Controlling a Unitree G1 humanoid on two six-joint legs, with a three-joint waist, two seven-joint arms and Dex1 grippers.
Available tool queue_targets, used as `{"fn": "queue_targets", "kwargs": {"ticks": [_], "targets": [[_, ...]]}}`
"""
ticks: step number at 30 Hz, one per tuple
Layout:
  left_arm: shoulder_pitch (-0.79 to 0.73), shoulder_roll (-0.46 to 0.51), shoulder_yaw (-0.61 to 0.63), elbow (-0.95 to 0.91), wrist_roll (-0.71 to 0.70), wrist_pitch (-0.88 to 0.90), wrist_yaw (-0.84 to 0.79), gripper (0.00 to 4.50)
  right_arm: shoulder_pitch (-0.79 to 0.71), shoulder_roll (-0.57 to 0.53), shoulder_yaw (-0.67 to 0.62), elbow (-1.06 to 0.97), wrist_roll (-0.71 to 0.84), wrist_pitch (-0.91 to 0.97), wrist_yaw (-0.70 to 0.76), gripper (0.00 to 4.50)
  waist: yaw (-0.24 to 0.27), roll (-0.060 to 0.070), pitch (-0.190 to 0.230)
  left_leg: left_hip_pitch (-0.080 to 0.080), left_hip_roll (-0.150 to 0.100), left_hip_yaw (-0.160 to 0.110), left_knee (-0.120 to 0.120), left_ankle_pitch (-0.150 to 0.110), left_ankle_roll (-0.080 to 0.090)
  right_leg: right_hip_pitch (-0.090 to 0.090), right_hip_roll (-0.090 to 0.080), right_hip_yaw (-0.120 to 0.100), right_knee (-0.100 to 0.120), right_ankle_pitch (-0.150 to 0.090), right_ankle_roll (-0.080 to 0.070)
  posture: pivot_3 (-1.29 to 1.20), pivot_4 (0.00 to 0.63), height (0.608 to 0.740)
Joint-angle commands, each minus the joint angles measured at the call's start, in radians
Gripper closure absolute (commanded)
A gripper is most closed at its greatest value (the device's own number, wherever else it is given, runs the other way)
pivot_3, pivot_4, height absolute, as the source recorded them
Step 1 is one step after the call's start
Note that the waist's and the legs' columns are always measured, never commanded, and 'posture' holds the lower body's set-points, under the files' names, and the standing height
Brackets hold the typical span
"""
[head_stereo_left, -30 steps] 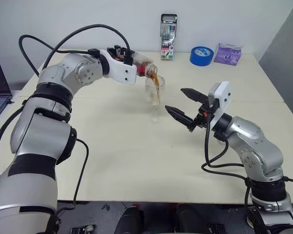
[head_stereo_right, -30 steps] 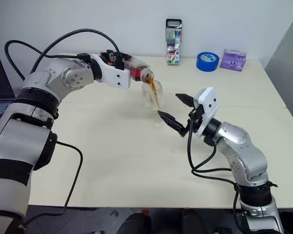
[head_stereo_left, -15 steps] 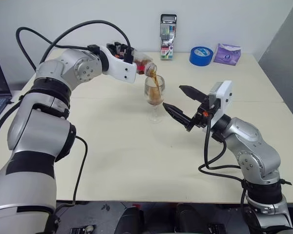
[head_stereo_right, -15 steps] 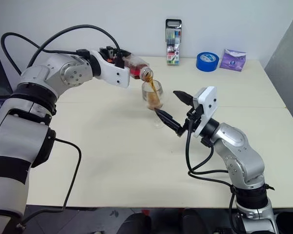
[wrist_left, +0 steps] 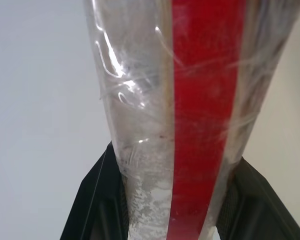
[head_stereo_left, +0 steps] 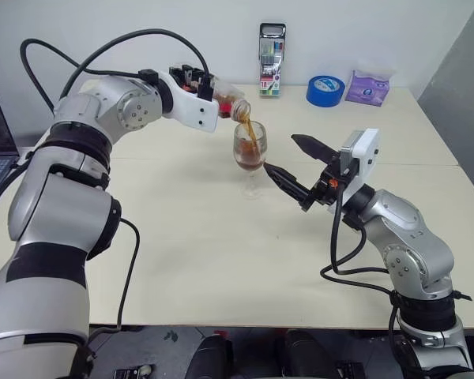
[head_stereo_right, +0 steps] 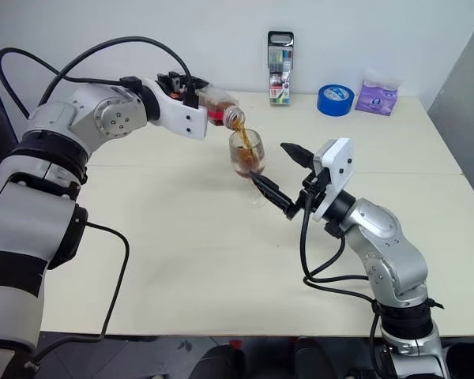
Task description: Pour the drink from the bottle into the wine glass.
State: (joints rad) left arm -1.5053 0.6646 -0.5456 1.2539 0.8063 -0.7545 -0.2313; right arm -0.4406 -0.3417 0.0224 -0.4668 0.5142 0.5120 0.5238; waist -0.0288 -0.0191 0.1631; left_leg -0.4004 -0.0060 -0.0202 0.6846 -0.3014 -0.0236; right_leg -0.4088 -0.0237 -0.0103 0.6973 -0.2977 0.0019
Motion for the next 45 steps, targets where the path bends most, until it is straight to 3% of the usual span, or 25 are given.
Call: {"fn": "queue_targets", "kwargs": {"ticks": [1,9,25,32,40,45], "targets": [[-0.046,0.015,0.003,-0.007,-0.002,-0.001,0.020,2.82,0.006,-0.003,-0.018,-0.026,0.003,-0.029,0.003,0.00,0.000,0.000,0.000,0.000,0.000,0.000,0.000,0.000,0.000,0.000,0.000,0.000,0.000,0.000,0.000,0.00,0.150,0.740],[-0.033,0.003,0.027,-0.002,-0.037,0.003,-0.005,2.82,0.012,-0.004,-0.016,-0.024,0.000,-0.028,0.001,0.00,0.000,0.000,0.000,0.000,0.000,0.000,0.001,0.000,0.000,0.000,0.000,0.000,0.000,0.000,0.000,0.00,0.150,0.740],[0.150,-0.032,0.223,-0.117,-0.346,0.029,-0.223,2.82,0.013,-0.023,-0.010,-0.021,0.004,-0.012,0.016,0.00,-0.002,0.000,0.000,-0.001,0.000,-0.001,0.009,0.000,0.000,0.000,0.000,0.000,0.005,0.000,0.000,0.00,0.150,0.740],[0.342,-0.106,0.465,-0.404,-0.616,0.352,-0.218,2.82,0.031,-0.054,-0.006,-0.035,0.013,-0.008,0.049,0.00,-0.004,0.000,0.000,-0.001,0.000,-0.002,0.013,0.000,0.000,0.000,0.000,0.001,0.009,0.000,0.000,0.00,0.150,0.740],[0.754,-0.257,0.752,-0.986,-0.888,0.881,-0.032,2.82,0.166,-0.166,0.009,-0.093,0.011,-0.081,0.217,0.00,-0.004,0.000,-0.001,0.001,0.000,-0.002,0.013,0.000,0.001,0.000,0.000,0.003,0.013,0.000,0.000,0.00,0.150,0.740],[0.958,-0.365,0.854,-1.171,-1.012,1.002,0.047,2.82,0.192,-0.185,0.020,-0.075,0.003,-0.122,0.268,0.00,-0.001,-0.002,-0.002,0.002,0.000,-0.003,0.015,-0.002,0.003,0.001,0.000,0.003,0.015,0.000,0.000,0.00,0.150,0.740]]}}
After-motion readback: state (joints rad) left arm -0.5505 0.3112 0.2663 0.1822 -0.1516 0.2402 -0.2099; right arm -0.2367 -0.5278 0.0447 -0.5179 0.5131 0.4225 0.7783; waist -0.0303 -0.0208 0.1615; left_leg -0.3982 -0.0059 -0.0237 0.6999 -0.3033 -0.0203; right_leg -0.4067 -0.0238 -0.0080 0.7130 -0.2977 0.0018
